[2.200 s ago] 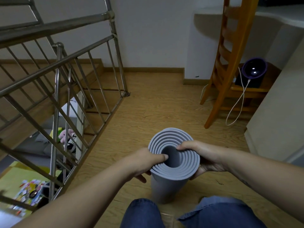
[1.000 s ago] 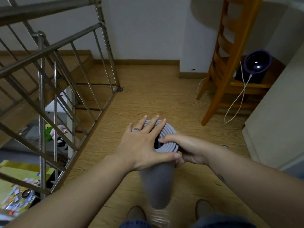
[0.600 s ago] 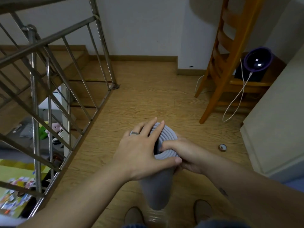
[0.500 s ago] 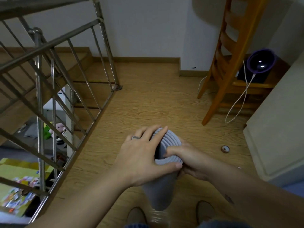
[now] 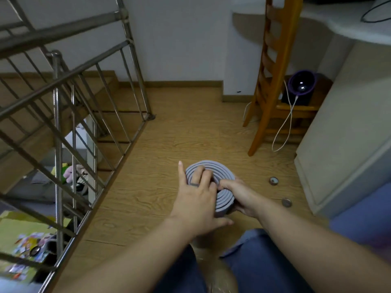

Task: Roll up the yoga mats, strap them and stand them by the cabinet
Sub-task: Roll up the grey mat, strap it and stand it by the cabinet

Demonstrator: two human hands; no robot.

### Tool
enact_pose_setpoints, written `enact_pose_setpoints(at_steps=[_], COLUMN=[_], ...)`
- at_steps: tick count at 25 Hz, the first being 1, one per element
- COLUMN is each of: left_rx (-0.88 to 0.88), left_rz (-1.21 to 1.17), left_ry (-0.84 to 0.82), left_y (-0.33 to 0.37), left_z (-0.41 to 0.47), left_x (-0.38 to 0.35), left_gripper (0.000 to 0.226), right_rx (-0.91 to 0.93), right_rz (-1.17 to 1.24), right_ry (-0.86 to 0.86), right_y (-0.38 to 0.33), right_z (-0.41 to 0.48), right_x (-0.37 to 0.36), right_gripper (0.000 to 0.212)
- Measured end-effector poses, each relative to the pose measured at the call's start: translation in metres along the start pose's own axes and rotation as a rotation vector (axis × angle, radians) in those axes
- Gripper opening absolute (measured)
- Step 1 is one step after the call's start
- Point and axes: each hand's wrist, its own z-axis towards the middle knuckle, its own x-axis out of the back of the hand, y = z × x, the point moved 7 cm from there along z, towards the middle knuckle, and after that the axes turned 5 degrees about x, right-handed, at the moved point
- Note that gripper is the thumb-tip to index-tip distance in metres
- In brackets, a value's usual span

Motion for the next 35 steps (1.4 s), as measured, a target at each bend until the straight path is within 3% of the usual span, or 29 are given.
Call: enact_pose_setpoints(at_steps=[2,4,7,11,14,18,20,22,24,26,29,33,35], left_rx=[0.132,0.15,-0.072,-0.347,-0.469,-0.566,-0.571,-0.557,-0.566,-0.569,-0.423,-0.19,-0.128], left_rz=[-0.04,-0.111,-0.134,-0.06,-0.008,0.01,0.016,-0.001,-0.019,0.008,0.07,-0.165,-0.232], left_ry=[-0.036,0.027,-0.054,-0.129,-0.092,-0.097,-0.107,-0.101,-0.084,-0.064,-0.076,-0.126,-0.076], left_y=[0.018,0.028,0.033,0.028,0.036,0.042,0.045,0.048,0.05,0.054,0.064,0.09,0.096], left_z=[-0.017,-0.026,-0.034,-0.053,-0.064,-0.06,-0.053,-0.046,-0.038,-0.027,-0.016,-0.008,0.007], left_x=[-0.003,-0.003,-0.002,0.001,0.009,0.016,0.018,0.022,0.024,0.022,0.012,0.001,-0.001], left_gripper=[0.08,0.065,0.053,0.044,0.04,0.043,0.05,0.054,0.05,0.047,0.054,0.087,0.085], right_rx=[-0.001,0.006,0.036,0.069,0.128,0.352,0.418,0.53,0.839,1.016,0.886,0.767,0.759], right_rz=[-0.01,-0.012,-0.113,-0.258,-0.539,-1.088,-1.162,-1.294,-1.538,-1.748,-1.667,-1.507,-1.416], right_ry=[0.049,0.068,0.081,-0.056,-0.084,0.033,0.162,0.27,0.246,0.094,0.027,0.148,0.189], right_y=[0.007,0.014,0.017,-0.003,-0.01,-0.001,-0.001,-0.006,-0.018,-0.021,-0.024,-0.024,-0.016], right_z=[-0.014,-0.025,-0.052,-0.08,-0.104,-0.125,-0.132,-0.137,-0.142,-0.143,-0.125,-0.111,-0.107], right_x=[0.006,0.01,0.022,0.042,0.062,0.077,0.08,0.081,0.067,0.056,0.065,0.081,0.089], right_gripper=[0.067,0.064,0.037,0.033,0.028,0.036,0.038,0.062,0.085,0.075,0.06,0.061,0.064])
